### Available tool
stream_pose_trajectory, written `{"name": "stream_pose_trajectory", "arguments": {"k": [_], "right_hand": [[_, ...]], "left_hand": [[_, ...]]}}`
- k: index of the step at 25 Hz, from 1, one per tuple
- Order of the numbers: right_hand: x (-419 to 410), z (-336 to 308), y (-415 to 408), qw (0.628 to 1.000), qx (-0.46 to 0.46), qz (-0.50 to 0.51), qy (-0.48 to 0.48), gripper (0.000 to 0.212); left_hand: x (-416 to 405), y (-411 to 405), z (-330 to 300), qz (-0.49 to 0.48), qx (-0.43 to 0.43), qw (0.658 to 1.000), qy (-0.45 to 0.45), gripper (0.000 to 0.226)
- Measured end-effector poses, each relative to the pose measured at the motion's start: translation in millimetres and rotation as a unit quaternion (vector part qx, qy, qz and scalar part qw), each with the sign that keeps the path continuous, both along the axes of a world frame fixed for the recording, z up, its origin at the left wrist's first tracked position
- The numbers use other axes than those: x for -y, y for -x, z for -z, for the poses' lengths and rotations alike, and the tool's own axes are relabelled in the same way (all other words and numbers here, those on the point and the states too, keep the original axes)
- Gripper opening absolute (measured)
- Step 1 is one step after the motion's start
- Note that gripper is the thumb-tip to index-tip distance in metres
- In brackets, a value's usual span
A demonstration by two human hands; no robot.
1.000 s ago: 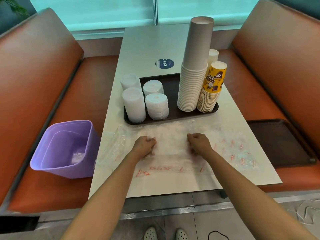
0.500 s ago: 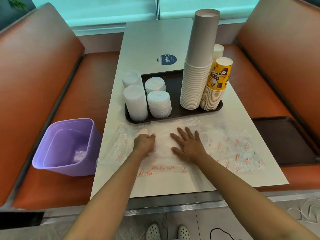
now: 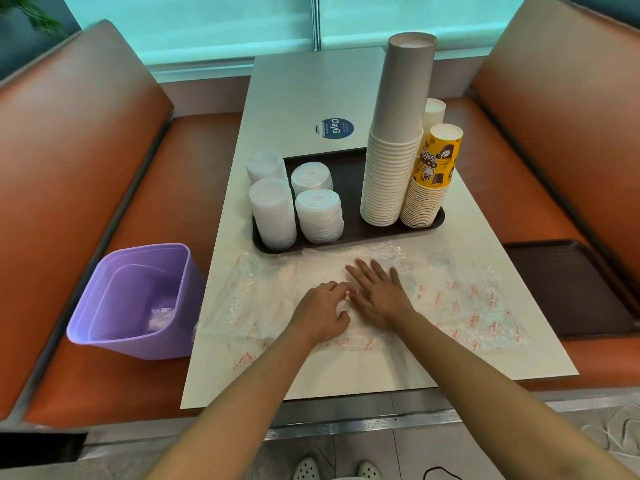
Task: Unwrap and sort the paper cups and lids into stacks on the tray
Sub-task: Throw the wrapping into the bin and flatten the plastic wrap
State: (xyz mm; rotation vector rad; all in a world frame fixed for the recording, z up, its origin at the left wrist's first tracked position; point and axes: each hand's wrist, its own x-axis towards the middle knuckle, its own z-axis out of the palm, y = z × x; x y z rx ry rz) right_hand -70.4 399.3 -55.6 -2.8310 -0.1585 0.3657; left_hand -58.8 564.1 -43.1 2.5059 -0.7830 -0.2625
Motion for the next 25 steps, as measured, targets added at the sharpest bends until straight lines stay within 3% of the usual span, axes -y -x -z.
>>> {"name": "stream_pose_trajectory", "arguments": {"k": [3, 6, 9, 11, 14, 18, 20, 23, 25], "right_hand": [[9.8, -4.2, 1.0, 0.995, 0.096, 0.004, -0.041, 0.046], [20.1, -9.7, 7.4, 0.982, 0.165, 0.020, -0.093, 0.029], [32.4, -10.9, 20.2, 0.980, 0.179, -0.039, -0.076, 0.036], [37.6, -11.8, 28.2, 0.984, 0.141, -0.086, -0.061, 0.039], [43.0, -12.0, 32.9, 0.988, 0.113, -0.086, -0.052, 0.028], [50.2, -8.6, 30.8, 0.975, 0.207, -0.064, -0.057, 0.019], [47.6, -13.9, 27.8, 0.967, 0.242, -0.056, -0.050, 0.017], [32.8, -27.2, 23.4, 0.958, 0.279, -0.040, -0.058, 0.016], [23.4, -42.2, 24.5, 0.958, 0.243, -0.008, -0.151, 0.025]], "left_hand": [[-3.2, 2.9, 2.0, -0.003, -0.020, 1.000, 0.024, 0.050], [-5.2, 1.7, -1.8, 0.025, 0.003, 1.000, -0.001, 0.042], [-6.0, 2.0, -2.3, 0.053, 0.030, 0.997, -0.036, 0.026], [-5.9, 0.6, -3.7, 0.055, 0.037, 0.997, -0.034, 0.022], [-4.2, 1.5, -8.3, 0.014, 0.018, 1.000, -0.014, 0.020], [-8.7, -2.2, -14.5, -0.029, -0.056, 0.997, 0.047, 0.016], [-8.8, -1.5, -20.7, -0.004, -0.028, 0.999, 0.026, 0.022], [4.3, 4.9, -28.2, 0.026, 0.064, 0.996, -0.053, 0.054], [10.3, 5.7, -28.2, -0.008, 0.047, 0.994, -0.096, 0.041]]}}
